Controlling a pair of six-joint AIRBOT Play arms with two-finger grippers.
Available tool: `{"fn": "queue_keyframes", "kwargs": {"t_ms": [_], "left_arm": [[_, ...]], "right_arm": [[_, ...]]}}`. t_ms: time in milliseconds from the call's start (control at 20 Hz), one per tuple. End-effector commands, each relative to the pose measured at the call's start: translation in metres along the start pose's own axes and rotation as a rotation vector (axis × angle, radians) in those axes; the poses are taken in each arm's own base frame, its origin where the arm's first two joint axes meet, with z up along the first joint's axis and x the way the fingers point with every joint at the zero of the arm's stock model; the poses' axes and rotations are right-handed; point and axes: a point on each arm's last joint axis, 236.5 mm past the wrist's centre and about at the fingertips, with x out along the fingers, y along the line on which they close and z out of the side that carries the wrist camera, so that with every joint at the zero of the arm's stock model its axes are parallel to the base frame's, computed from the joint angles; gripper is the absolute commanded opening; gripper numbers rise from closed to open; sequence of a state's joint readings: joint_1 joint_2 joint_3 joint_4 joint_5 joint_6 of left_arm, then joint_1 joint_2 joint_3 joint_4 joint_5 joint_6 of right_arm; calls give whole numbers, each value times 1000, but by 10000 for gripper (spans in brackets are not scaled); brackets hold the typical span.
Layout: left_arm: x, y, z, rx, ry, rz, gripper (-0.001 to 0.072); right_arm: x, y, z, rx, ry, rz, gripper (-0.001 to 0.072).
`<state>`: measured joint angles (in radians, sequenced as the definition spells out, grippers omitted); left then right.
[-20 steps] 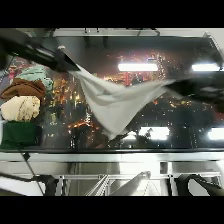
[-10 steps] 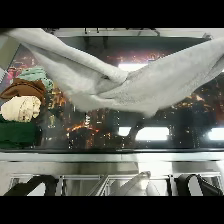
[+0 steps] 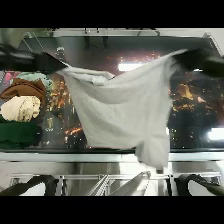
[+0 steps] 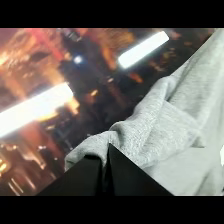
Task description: Fold the shirts.
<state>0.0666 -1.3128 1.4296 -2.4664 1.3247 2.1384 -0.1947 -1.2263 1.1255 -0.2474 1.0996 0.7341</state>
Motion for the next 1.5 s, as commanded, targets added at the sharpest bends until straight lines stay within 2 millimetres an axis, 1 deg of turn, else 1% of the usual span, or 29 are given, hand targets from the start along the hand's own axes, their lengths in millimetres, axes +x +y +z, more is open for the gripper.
{"fn": "queue_keyframes", "kwargs": {"t_ms": [0, 50, 100, 150, 200, 250, 300, 350, 400, 500, 550, 600, 650, 700, 750, 800, 900, 950, 1100, 1200, 1250, 1300, 1350, 1400, 1450], "left_arm": [[85, 103, -42, -238, 81, 19, 431], [97, 111, -42, -328, 87, -34, 720], [103, 115, -39, -397, 92, -98, 717], [102, 116, -36, -416, 105, -153, 717], [96, 116, -35, -422, 132, -197, 717], [87, 115, -36, -436, 161, -227, 716], [76, 111, -36, -438, 185, -252, 715], [66, 106, -38, -437, 207, -272, 714], [58, 101, -43, -439, 226, -289, 714], [49, 88, -59, -463, 249, -304, 714], [46, 86, -72, -475, 262, -289, 714], [46, 86, -89, -487, 280, -258, 714], [47, 86, -107, -502, 297, -226, 714], [47, 87, -125, -520, 312, -194, 714], [48, 87, -140, -542, 327, -170, 714], [47, 87, -156, -565, 338, -147, 715], [46, 80, -177, -593, 343, -141, 714], [46, 76, -184, -604, 345, -139, 714], [46, 67, -204, -625, 340, -120, 714], [47, 60, -221, -642, 350, -119, 714], [48, 57, -231, -658, 358, -115, 714], [47, 56, -244, -664, 380, -100, 714], [47, 58, -261, -664, 411, -66, 714], [46, 61, -277, -667, 437, -31, 714], [48, 62, -291, -686, 448, -10, 714]], "right_arm": [[78, -132, -96, 274, 201, -176, 217], [84, -148, -112, 353, 236, -173, 237], [82, -156, -123, 403, 268, -150, 238], [74, -157, -126, 427, 288, -124, 252], [61, -155, -124, 442, 295, -99, 256], [45, -154, -116, 453, 289, -80, 320], [25, -153, -109, 459, 287, -68, 343], [4, -155, -109, 463, 307, -90, 341], [-19, -162, -118, 467, 355, -147, 341], [-66, -178, -156, 500, 486, -324, 341], [-82, -180, -177, 515, 532, -387, 341], [-94, -179, -198, 531, 564, -431, 342], [-99, -175, -217, 554, 578, -450, 368], [-100, -171, -234, 583, 584, -458, 471], [-97, -167, -252, 614, 592, -456, 524], [-95, -163, -268, 642, 611, -450, 524], [-89, -153, -293, 655, 657, -437, 523], [-83, -148, -298, 643, 666, -419, 522], [-56, -129, -295, 617, 656, -347, 519], [-42, -120, -299, 578, 678, -334, 519], [-35, -115, -301, 565, 687, -322, 507], [-28, -110, -302, 563, 687, -307, 422], [-21, -104, -301, 553, 683, -284, 257], [-15, -98, -297, 533, 669, -246, 54], [-9, -92, -292, 523, 647, -212, 14]]}}
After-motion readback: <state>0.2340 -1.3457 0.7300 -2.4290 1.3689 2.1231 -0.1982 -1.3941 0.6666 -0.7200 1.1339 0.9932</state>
